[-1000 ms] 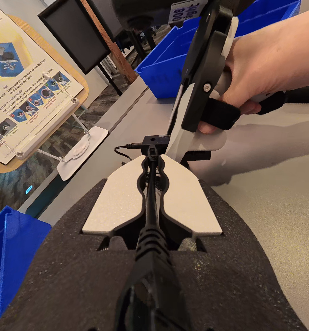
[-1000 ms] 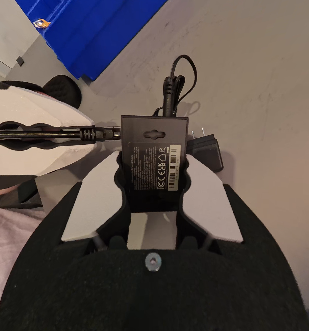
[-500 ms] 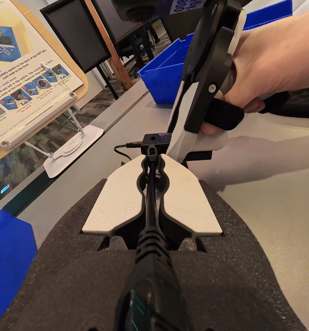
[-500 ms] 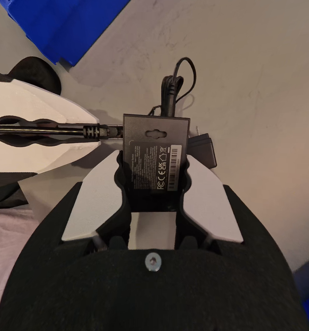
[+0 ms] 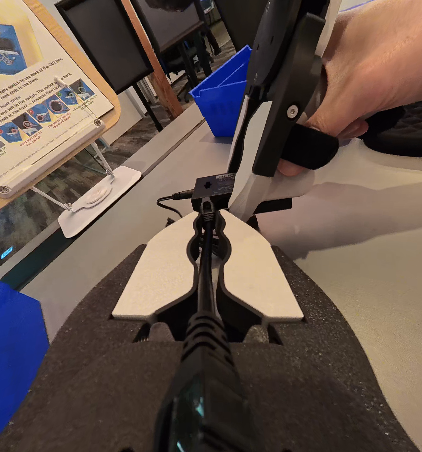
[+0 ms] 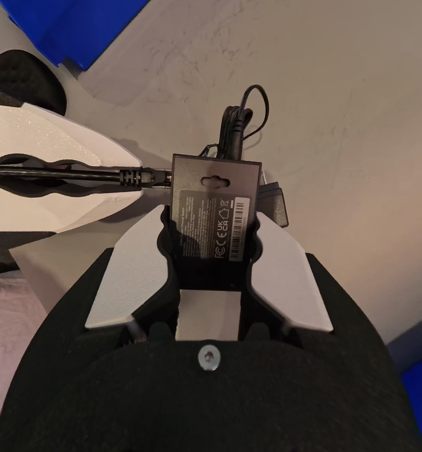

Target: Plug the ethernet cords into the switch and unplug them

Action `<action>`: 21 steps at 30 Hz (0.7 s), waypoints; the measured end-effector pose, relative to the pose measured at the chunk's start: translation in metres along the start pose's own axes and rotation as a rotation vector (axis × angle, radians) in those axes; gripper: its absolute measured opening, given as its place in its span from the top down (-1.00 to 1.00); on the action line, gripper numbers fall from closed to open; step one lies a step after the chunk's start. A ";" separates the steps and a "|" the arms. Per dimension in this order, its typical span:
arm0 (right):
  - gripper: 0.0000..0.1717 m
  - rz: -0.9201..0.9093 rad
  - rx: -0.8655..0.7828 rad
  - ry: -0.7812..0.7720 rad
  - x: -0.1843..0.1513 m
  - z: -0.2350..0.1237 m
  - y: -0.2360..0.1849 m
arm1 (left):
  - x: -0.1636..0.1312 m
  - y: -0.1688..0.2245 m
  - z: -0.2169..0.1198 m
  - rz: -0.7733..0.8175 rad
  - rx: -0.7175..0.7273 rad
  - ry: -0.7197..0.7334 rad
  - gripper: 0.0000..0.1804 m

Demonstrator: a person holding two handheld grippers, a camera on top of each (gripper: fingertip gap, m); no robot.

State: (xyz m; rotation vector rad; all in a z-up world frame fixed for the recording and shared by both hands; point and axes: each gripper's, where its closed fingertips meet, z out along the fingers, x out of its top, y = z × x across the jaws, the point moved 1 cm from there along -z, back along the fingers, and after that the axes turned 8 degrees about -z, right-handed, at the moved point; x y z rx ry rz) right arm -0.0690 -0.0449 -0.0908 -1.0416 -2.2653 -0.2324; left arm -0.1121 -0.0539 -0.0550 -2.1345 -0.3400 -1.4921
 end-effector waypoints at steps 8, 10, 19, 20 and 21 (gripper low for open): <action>0.30 0.045 0.045 0.010 -0.002 0.005 -0.003 | 0.001 0.000 0.000 0.005 0.013 0.018 0.88; 0.30 0.023 0.012 -0.009 -0.006 0.006 0.000 | -0.003 0.002 0.003 0.035 0.018 -0.009 0.89; 0.30 0.063 0.036 -0.006 -0.011 0.011 -0.002 | -0.006 0.002 0.005 0.063 0.037 -0.008 0.89; 0.30 0.063 0.031 -0.002 -0.011 0.011 -0.001 | -0.006 0.003 0.005 0.073 0.042 -0.008 0.89; 0.29 0.064 0.032 -0.009 -0.013 0.011 -0.002 | -0.007 0.004 0.006 0.073 0.041 -0.011 0.89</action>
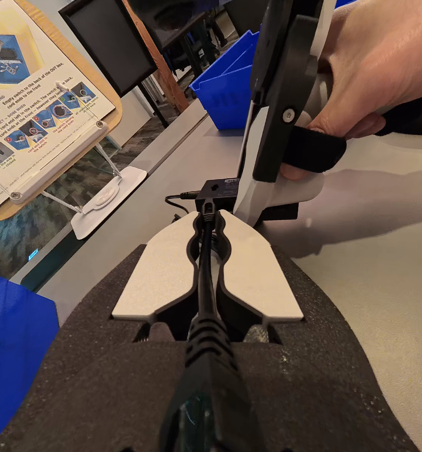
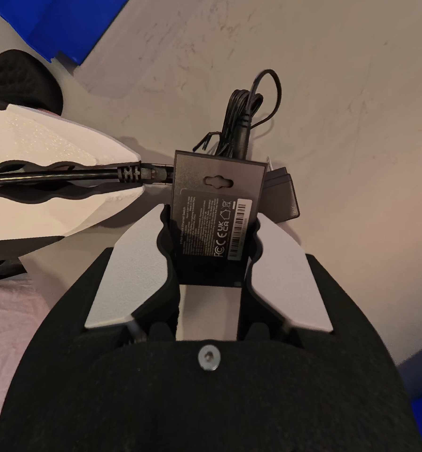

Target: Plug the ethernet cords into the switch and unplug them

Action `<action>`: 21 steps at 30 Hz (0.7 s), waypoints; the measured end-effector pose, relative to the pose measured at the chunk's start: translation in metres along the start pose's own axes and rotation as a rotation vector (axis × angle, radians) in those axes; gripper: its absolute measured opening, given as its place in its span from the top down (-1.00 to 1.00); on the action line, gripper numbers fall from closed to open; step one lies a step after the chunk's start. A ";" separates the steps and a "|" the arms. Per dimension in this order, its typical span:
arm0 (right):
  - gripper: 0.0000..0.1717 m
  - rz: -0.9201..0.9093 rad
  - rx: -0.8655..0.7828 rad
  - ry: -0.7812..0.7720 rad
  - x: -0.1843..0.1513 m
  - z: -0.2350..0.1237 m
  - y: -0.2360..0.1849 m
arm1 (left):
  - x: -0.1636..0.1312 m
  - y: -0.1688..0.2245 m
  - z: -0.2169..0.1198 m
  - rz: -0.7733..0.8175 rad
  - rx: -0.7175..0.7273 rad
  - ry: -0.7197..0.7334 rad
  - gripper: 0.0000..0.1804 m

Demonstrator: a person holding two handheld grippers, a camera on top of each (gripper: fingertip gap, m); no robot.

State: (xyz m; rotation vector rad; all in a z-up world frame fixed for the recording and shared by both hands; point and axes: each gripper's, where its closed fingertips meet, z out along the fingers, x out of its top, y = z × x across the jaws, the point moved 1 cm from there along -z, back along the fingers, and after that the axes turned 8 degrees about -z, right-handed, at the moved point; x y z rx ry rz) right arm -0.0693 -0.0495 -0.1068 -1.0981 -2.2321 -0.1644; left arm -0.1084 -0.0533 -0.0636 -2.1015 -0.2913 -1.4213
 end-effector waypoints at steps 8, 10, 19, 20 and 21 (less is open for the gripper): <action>0.29 -0.020 -0.011 0.006 -0.006 -0.001 0.000 | 0.001 0.005 0.001 -0.012 -0.054 0.012 0.89; 0.29 -0.033 -0.021 0.026 -0.004 -0.002 0.001 | 0.003 0.004 0.000 -0.028 -0.065 0.022 0.89; 0.28 0.016 0.004 0.038 -0.010 0.005 0.008 | -0.007 0.008 0.005 -0.016 -0.086 -0.067 0.89; 0.28 0.022 0.009 0.041 -0.010 0.005 0.008 | -0.006 0.008 0.005 -0.015 -0.082 -0.062 0.89; 0.28 0.027 0.009 0.042 -0.010 0.005 0.008 | -0.007 0.008 0.005 -0.018 -0.077 -0.066 0.88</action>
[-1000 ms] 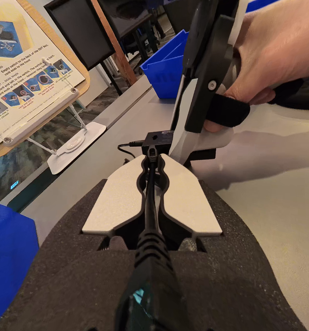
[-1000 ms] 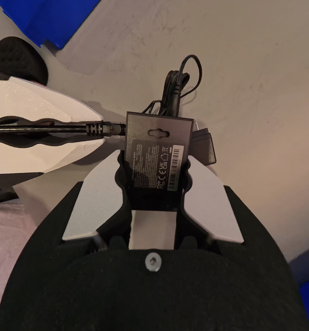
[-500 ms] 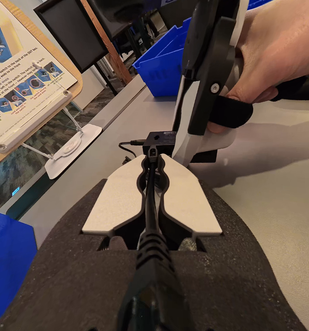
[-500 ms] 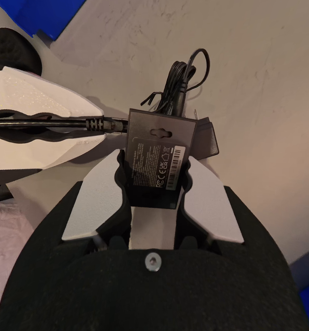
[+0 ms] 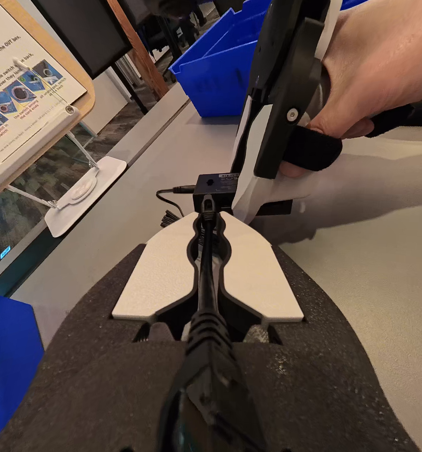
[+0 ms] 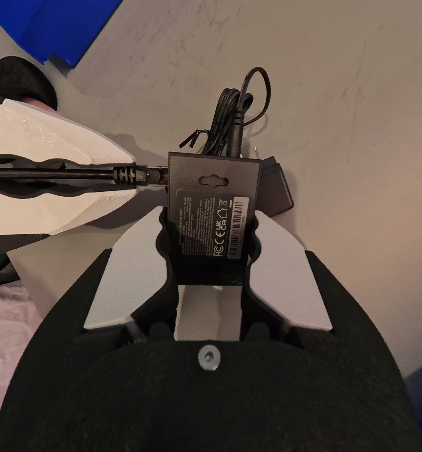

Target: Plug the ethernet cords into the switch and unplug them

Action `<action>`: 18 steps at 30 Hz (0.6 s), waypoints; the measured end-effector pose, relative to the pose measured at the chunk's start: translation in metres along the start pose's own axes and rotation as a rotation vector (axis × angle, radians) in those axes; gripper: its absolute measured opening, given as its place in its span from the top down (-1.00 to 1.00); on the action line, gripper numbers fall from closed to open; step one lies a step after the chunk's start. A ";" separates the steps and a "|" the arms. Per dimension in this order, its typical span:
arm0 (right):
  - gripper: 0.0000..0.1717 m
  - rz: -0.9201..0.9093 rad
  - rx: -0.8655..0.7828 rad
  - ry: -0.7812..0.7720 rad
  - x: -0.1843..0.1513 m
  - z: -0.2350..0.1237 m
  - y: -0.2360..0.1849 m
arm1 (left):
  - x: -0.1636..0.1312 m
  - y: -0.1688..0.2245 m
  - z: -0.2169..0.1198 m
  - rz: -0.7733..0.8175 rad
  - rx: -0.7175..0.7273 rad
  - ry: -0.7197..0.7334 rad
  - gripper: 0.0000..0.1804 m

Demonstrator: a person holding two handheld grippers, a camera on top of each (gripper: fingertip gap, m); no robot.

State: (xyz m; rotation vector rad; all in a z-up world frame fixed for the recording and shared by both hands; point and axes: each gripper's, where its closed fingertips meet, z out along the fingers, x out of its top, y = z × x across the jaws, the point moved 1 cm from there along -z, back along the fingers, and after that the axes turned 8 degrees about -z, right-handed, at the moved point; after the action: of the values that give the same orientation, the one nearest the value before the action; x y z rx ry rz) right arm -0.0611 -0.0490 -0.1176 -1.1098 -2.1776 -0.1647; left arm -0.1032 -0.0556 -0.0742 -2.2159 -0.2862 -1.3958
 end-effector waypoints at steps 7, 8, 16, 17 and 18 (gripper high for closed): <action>0.28 0.013 -0.023 0.026 0.006 -0.004 0.003 | 0.004 -0.011 -0.005 -0.098 0.042 0.029 0.66; 0.28 0.000 -0.035 0.019 0.006 -0.004 0.002 | 0.006 -0.010 -0.006 -0.096 0.039 0.037 0.68; 0.28 -0.023 -0.050 0.036 0.010 -0.002 -0.005 | 0.005 -0.006 -0.005 -0.087 0.000 0.033 0.88; 0.28 -0.028 -0.046 0.048 0.011 -0.004 -0.007 | 0.005 -0.006 -0.005 -0.091 -0.004 0.034 0.88; 0.28 -0.030 -0.053 0.053 0.013 -0.005 -0.008 | 0.006 -0.007 -0.005 -0.098 -0.008 0.038 0.88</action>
State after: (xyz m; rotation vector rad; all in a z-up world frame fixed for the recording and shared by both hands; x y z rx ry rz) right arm -0.0694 -0.0474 -0.1045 -1.0899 -2.1547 -0.2640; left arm -0.1077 -0.0533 -0.0653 -2.2061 -0.3815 -1.4910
